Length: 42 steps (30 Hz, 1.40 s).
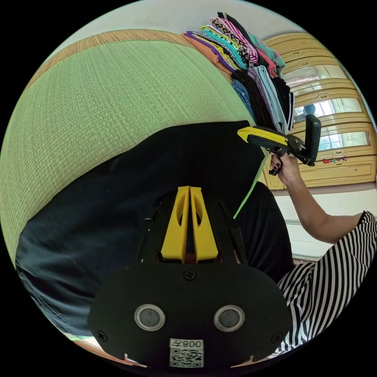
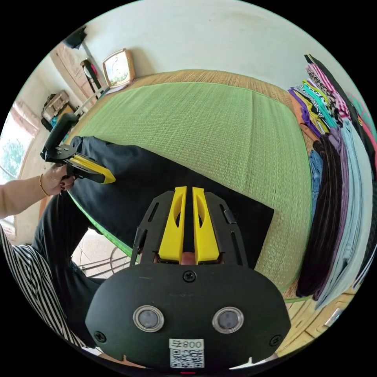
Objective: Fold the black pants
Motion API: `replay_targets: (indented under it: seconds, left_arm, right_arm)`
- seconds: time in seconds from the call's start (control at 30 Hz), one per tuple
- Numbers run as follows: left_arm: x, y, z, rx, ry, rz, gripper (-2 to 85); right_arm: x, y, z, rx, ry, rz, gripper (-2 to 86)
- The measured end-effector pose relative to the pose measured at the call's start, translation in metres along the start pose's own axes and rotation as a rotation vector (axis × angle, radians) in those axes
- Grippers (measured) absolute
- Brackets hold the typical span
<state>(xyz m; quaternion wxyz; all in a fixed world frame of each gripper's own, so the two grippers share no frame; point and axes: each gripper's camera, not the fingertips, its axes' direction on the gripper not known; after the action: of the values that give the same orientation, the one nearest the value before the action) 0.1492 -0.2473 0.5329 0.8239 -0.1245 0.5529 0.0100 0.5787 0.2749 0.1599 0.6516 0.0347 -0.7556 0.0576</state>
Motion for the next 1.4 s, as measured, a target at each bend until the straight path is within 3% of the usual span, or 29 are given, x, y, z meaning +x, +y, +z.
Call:
replay_targets:
  seconds: [0.43,0.67,0.93,1.13,1.23,1.4]
  left_arm:
    - [-0.002,0.029,-0.078,0.031,0.037,-0.007,0.1]
    - [0.003,0.046,-0.118,0.041,0.037,-0.013,0.0]
    - [0.01,0.066,-0.163,0.051,0.036,-0.023,0.0]
    - [0.01,0.101,-0.215,0.115,0.065,-0.048,0.1]
    - [0.0,0.124,-0.237,0.128,0.047,-0.111,0.1]
    - [-0.011,0.156,-0.285,0.203,-0.027,-0.188,0.1]
  right_arm:
    - [0.014,-0.012,0.092,-0.062,0.079,-0.088,0.4]
    - [0.082,0.012,0.105,0.015,-0.123,0.097,-0.3]
    - [0.168,0.082,0.107,0.018,-0.107,0.308,0.1]
    - [0.212,0.176,0.132,-0.161,0.032,0.475,1.5]
    - [0.234,0.205,0.182,-0.303,-0.066,0.553,5.5]
    - [0.253,0.197,0.224,-0.26,-0.263,0.586,8.7]
